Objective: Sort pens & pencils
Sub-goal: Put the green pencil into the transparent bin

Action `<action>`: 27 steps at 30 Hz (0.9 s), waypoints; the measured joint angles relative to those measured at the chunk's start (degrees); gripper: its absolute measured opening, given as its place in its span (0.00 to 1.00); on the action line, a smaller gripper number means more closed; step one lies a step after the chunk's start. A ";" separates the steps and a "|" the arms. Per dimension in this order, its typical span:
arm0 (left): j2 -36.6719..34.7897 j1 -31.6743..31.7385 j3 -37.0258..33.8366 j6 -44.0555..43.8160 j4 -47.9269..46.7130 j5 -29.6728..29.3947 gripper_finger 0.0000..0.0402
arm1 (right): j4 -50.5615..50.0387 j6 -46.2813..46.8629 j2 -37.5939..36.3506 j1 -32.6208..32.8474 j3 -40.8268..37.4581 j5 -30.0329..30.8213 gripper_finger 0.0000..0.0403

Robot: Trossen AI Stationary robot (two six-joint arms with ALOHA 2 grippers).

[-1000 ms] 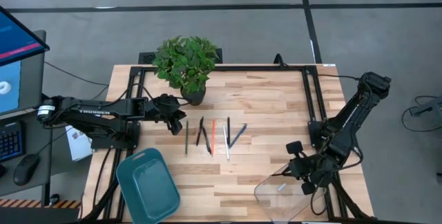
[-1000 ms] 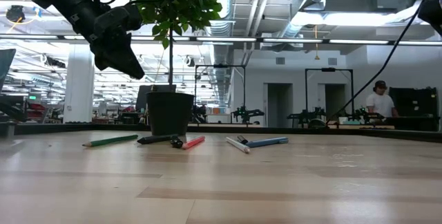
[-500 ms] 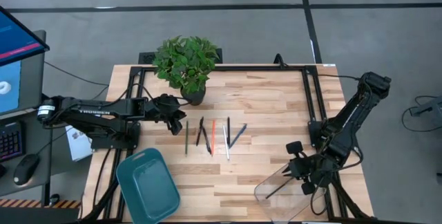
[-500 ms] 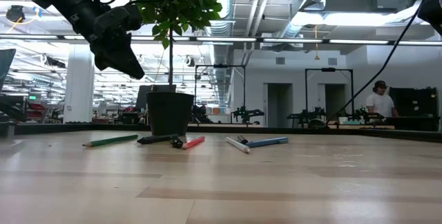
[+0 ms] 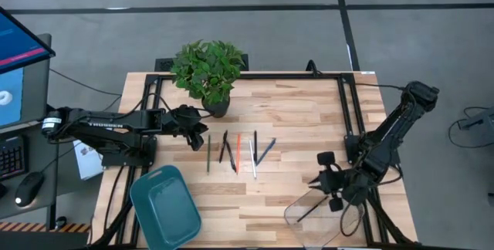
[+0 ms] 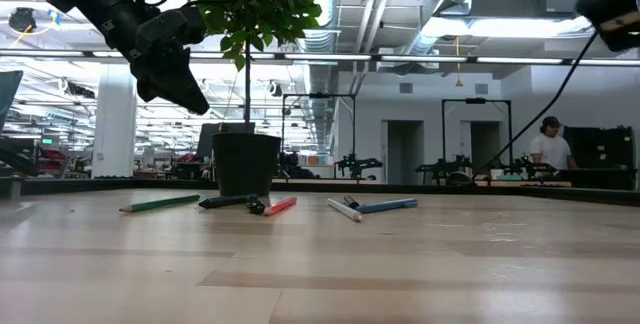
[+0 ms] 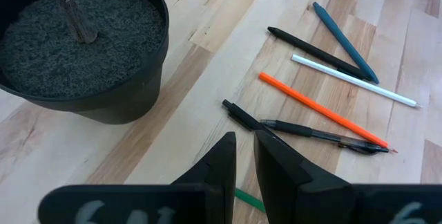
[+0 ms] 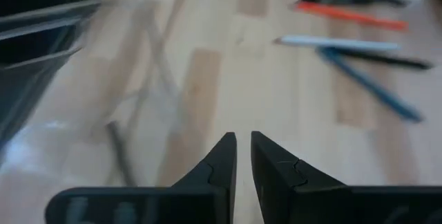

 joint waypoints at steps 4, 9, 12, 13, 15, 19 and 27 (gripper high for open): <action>0.00 0.01 0.00 0.56 1.84 -0.39 0.11 | 1.71 -3.24 0.00 -4.86 0.00 1.86 0.17; 0.00 -0.01 0.00 3.89 3.22 -0.41 0.11 | 3.83 -4.86 0.00 -12.52 0.00 2.34 0.17; 0.00 0.01 0.00 5.34 3.26 -0.46 0.11 | 5.39 -4.97 0.00 -16.74 0.00 2.32 0.17; 0.00 0.01 0.00 5.46 3.30 -0.56 0.11 | 5.71 -5.27 0.00 -18.07 0.00 2.32 0.17; 0.00 -0.01 0.00 5.54 3.71 -1.69 0.11 | 6.44 -7.55 0.00 -20.59 0.00 2.32 0.17; 0.00 0.01 0.00 5.62 7.17 -5.78 0.11 | 9.89 -9.32 0.00 -25.28 0.00 2.30 0.17; -0.02 0.08 0.00 -1.40 3.68 -3.11 0.11 | 11.47 -9.32 0.02 -30.44 0.00 2.28 0.17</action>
